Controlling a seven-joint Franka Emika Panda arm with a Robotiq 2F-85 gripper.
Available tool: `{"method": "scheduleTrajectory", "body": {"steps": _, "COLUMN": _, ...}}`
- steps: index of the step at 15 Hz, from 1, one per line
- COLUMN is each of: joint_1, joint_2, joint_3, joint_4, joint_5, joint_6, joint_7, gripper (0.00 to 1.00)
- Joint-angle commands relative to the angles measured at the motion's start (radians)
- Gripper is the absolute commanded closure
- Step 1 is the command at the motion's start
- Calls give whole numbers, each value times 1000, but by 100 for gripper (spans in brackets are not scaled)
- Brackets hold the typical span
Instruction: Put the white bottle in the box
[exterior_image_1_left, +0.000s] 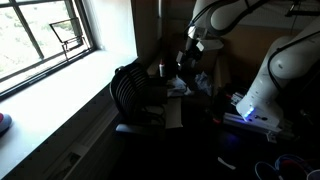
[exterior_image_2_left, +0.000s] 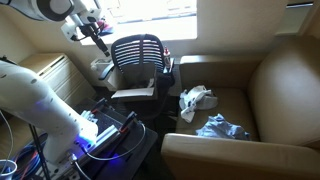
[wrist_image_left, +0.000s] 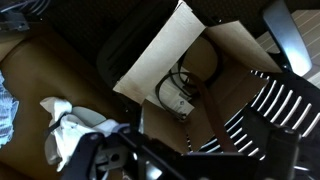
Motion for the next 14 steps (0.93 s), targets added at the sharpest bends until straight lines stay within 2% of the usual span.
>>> {"method": "scheduleTrajectory", "body": {"steps": 1, "joint_1": 6, "joint_2": 2, "joint_3": -6, "joint_4": 6, "joint_5": -4, "joint_6": -3, "joint_7": 2, "gripper": 0}}
{"method": "scheduleTrajectory", "body": {"steps": 2, "joint_1": -19, "joint_2": 1, "joint_3": 33, "joint_4": 19, "joint_5": -73, "joint_6": -37, "joint_7": 31, "gripper": 0}}
{"method": "scheduleTrajectory", "body": {"steps": 3, "joint_1": -92, "joint_2": -22, "joint_3": 81, "joint_4": 12, "joint_5": -183, "joint_6": -48, "joint_7": 121, "gripper": 0}}
{"method": "scheduleTrajectory", "body": {"steps": 6, "joint_1": -202, "joint_2": -134, "joint_3": 41, "joint_4": 21, "joint_5": -388, "joint_6": -115, "joint_7": 159, "gripper": 0}}
{"method": "scheduleTrajectory", "body": {"steps": 9, "joint_1": -314, "joint_2": -254, "joint_3": -11, "joint_4": -19, "joint_5": -540, "joint_6": -86, "joint_7": 161, "gripper": 0}}
{"method": "scheduleTrajectory", "body": {"steps": 11, "joint_1": -366, "joint_2": -253, "joint_3": -96, "joint_4": 30, "joint_5": -520, "joint_6": -52, "joint_7": 150, "gripper": 0}}
{"method": "scheduleTrajectory", "body": {"steps": 12, "joint_1": -329, "joint_2": -215, "joint_3": -41, "joint_4": 35, "joint_5": -509, "joint_6": -77, "joint_7": 160, "gripper": 0}}
{"method": "scheduleTrajectory", "body": {"steps": 14, "joint_1": -344, "joint_2": -234, "joint_3": -60, "joint_4": 39, "joint_5": -505, "joint_6": -79, "joint_7": 138, "gripper": 0}}
